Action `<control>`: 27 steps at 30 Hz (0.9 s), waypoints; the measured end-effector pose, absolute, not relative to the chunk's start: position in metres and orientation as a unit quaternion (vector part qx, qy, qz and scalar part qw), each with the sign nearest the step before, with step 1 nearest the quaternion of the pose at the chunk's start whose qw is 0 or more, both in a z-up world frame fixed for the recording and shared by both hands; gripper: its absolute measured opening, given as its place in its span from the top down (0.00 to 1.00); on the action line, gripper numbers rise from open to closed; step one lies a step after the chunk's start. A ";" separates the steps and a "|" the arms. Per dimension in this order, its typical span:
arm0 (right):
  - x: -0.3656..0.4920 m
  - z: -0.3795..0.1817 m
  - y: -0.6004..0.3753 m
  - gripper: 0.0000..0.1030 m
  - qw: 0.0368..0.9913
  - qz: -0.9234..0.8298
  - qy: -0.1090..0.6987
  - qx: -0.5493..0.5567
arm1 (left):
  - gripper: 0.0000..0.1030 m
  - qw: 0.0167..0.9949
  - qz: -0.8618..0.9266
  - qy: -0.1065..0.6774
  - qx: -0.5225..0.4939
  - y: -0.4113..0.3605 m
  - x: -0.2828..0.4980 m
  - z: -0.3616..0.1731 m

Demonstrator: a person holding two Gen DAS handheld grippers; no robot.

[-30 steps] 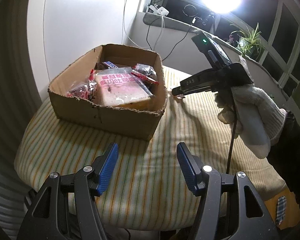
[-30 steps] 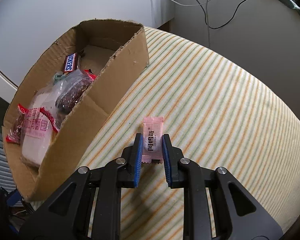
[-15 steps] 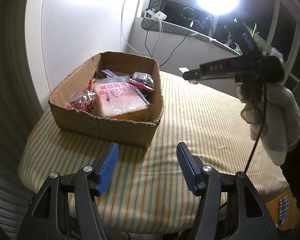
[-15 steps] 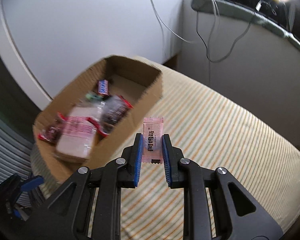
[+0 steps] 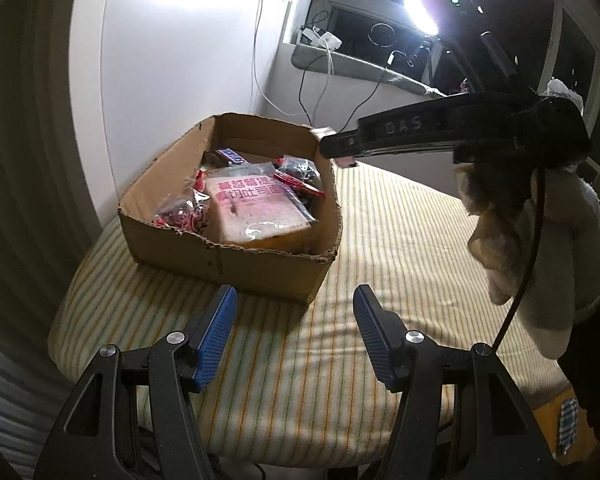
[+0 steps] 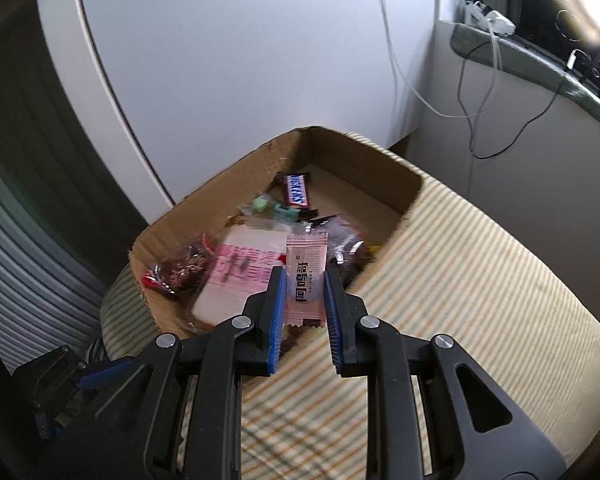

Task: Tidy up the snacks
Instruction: 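Carry the pink candy with the right gripper into the box, then open the right gripper to release the pink candy in the box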

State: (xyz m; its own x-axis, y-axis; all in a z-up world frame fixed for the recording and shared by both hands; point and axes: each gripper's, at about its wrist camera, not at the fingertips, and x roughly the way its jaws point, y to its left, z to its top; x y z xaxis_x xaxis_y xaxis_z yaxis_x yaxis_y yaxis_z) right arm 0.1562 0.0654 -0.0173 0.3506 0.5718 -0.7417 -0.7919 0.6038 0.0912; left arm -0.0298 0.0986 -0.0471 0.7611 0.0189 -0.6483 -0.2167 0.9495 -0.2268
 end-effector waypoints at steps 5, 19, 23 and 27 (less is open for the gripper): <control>0.153 -0.023 0.075 0.81 0.805 0.425 0.387 -0.150 | 0.42 0.927 0.067 0.338 -0.149 0.102 -0.031 -0.047; 0.159 -0.026 0.085 0.81 0.801 0.427 0.390 -0.157 | 0.42 0.926 0.069 0.339 -0.149 0.104 -0.030 -0.048; 0.160 -0.028 0.086 0.81 0.800 0.428 0.391 -0.157 | 0.42 0.926 0.070 0.340 -0.149 0.105 -0.029 -0.048; 0.162 -0.029 0.088 0.80 0.799 0.428 0.391 -0.160 | 0.42 0.926 0.070 0.340 -0.150 0.106 -0.029 -0.048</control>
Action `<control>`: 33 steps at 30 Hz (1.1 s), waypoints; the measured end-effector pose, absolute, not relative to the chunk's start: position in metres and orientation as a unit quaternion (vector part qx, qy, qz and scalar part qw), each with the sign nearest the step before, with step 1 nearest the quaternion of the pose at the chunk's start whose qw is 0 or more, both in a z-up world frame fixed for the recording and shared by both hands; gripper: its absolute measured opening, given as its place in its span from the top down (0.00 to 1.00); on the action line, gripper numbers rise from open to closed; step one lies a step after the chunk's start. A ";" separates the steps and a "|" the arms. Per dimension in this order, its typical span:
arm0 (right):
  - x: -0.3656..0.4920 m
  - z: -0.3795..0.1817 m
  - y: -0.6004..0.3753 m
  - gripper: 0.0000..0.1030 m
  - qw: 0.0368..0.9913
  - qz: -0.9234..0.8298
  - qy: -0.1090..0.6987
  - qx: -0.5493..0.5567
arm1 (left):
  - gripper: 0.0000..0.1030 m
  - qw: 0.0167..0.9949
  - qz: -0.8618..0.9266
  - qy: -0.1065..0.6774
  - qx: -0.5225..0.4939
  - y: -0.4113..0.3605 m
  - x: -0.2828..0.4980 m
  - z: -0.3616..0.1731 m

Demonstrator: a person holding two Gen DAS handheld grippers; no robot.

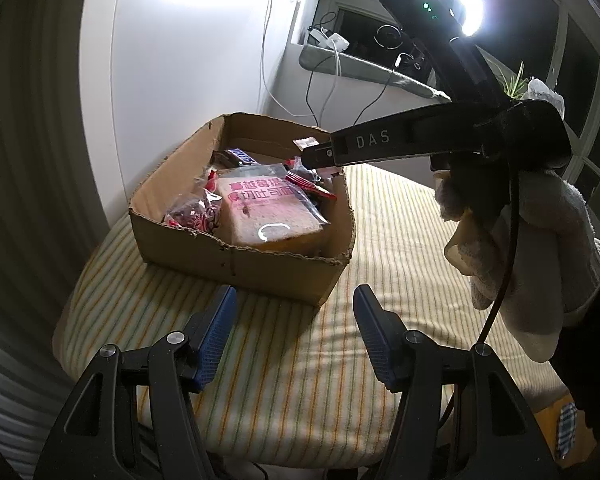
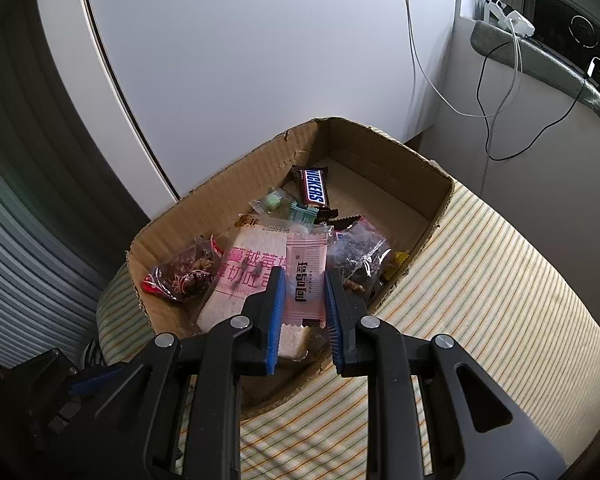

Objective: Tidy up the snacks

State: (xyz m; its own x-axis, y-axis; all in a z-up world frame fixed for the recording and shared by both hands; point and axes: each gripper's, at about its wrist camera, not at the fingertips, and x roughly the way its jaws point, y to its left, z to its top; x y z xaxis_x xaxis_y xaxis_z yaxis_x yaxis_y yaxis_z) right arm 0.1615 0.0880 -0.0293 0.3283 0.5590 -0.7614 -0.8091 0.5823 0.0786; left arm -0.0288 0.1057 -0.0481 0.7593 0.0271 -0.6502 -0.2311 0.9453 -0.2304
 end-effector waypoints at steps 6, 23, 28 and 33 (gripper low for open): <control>0.163 -0.031 0.091 0.77 0.797 0.429 0.392 -0.165 | 0.42 0.926 0.071 0.340 -0.150 0.108 -0.028 -0.049; 0.155 -0.019 0.079 0.18 0.820 0.427 0.346 -0.161 | 0.41 0.927 0.081 0.335 -0.150 0.108 -0.030 -0.045; 0.151 -0.013 0.069 0.15 0.831 0.415 0.332 -0.165 | 0.36 0.927 0.092 0.332 -0.150 0.108 -0.033 -0.041; 0.147 -0.008 0.052 0.15 0.841 0.405 0.324 -0.154 | 0.31 0.929 0.107 0.324 -0.144 0.111 -0.036 -0.034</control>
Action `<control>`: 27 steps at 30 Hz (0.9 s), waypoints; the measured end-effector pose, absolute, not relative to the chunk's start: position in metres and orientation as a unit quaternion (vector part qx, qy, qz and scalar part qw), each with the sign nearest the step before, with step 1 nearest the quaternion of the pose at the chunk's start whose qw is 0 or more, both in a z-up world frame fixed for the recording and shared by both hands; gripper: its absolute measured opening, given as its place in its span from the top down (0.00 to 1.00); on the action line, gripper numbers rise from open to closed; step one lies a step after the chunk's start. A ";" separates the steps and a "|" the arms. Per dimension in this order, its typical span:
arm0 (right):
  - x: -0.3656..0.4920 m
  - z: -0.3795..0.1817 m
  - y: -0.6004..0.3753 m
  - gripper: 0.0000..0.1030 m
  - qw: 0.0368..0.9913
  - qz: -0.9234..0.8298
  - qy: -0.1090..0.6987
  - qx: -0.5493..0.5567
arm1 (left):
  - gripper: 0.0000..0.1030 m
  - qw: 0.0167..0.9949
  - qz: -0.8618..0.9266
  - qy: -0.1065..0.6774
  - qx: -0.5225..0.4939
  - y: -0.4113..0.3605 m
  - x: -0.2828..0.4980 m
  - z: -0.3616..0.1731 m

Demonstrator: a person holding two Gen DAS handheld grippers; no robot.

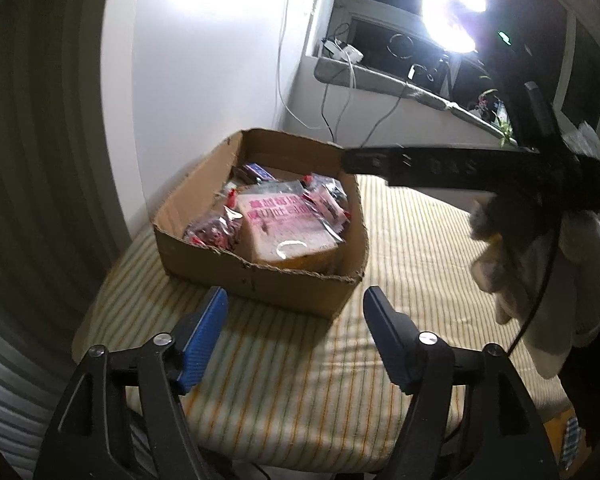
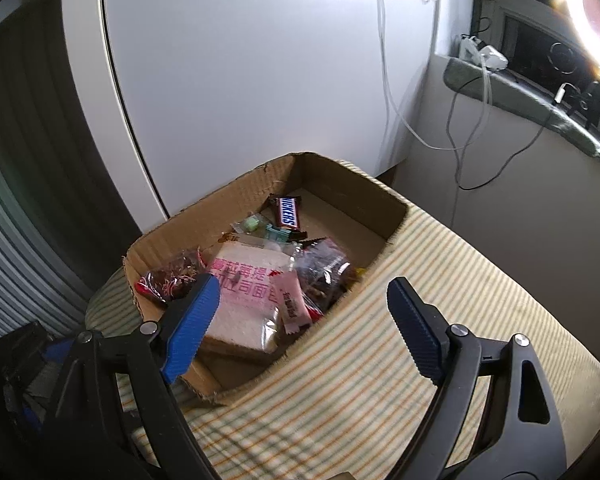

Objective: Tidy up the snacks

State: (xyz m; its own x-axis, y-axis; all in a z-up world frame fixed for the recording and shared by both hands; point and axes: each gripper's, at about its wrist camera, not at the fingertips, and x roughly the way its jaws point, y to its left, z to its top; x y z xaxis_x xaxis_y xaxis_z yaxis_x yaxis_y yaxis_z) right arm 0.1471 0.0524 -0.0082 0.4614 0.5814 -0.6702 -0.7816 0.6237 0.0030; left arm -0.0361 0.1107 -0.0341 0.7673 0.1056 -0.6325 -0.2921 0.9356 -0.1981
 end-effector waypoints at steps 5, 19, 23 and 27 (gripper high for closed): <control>0.137 -0.004 0.032 0.14 0.854 0.393 0.311 -0.142 | 0.31 0.932 0.127 0.312 -0.131 0.115 -0.040 -0.024; 0.100 0.000 -0.019 0.02 0.889 0.349 0.273 -0.116 | 0.21 0.940 0.173 0.275 -0.106 0.117 -0.044 0.000; 0.097 0.000 -0.028 0.02 0.895 0.337 0.272 -0.107 | 0.21 0.940 0.174 0.274 -0.105 0.117 -0.045 0.002; 0.095 -0.002 -0.032 0.02 0.897 0.331 0.271 -0.110 | 0.21 0.941 0.174 0.271 -0.103 0.116 -0.044 0.004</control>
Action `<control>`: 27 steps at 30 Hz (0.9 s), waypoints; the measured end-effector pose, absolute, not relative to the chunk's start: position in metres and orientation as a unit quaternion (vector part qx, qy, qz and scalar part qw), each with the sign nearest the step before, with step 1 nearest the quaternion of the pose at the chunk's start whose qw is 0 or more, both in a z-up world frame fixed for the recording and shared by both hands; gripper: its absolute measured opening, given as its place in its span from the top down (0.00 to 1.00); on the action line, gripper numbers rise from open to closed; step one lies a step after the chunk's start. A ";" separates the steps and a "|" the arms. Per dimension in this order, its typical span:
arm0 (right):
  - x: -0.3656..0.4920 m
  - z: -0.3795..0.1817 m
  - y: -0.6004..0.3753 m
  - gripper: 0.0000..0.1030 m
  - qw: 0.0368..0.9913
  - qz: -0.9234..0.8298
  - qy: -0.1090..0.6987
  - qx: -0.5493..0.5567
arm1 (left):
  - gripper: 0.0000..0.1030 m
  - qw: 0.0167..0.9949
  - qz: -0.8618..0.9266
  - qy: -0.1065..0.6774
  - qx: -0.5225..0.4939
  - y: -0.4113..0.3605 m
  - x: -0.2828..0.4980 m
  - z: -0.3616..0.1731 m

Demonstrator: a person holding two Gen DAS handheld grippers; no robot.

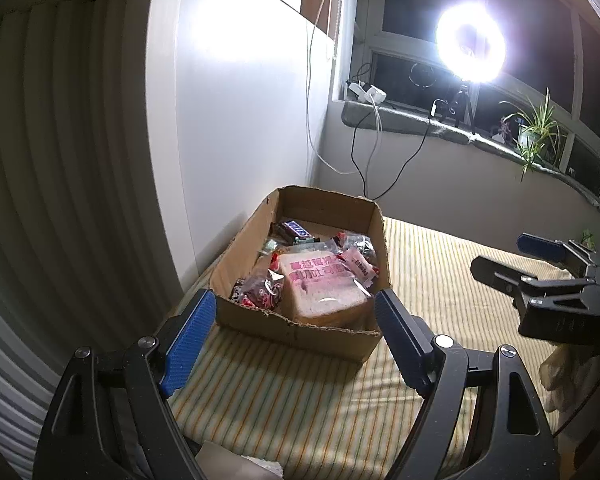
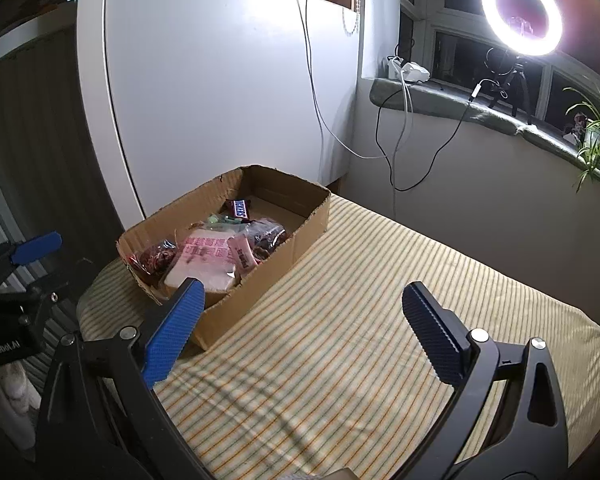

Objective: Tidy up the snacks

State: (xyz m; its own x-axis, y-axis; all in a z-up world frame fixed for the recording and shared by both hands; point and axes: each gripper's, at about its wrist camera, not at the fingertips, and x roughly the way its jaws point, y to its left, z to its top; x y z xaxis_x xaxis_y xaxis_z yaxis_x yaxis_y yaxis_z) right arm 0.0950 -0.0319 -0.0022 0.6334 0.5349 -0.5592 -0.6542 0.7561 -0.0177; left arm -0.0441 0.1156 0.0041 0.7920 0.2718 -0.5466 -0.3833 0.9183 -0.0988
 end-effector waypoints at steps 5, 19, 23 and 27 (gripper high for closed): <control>0.094 -0.003 -0.032 0.02 0.897 0.332 0.271 -0.112 | 0.21 0.942 0.174 0.269 -0.099 0.113 -0.043 0.005; 0.094 -0.006 -0.030 0.02 0.895 0.335 0.273 -0.112 | 0.21 0.942 0.175 0.270 -0.098 0.112 -0.042 0.006; 0.093 -0.006 -0.030 0.02 0.895 0.334 0.274 -0.111 | 0.21 0.942 0.175 0.270 -0.098 0.112 -0.042 0.006; 0.093 -0.008 -0.030 0.02 0.894 0.334 0.275 -0.113 | 0.21 0.941 0.176 0.271 -0.098 0.112 -0.041 0.005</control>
State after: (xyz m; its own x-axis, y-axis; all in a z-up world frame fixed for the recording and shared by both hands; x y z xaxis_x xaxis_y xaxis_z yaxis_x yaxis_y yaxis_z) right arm 0.0933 -0.0300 -0.0082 0.6255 0.5359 -0.5671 -0.6603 0.7507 -0.0189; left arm -0.0412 0.1123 0.0050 0.7916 0.2788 -0.5438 -0.3845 0.9189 -0.0885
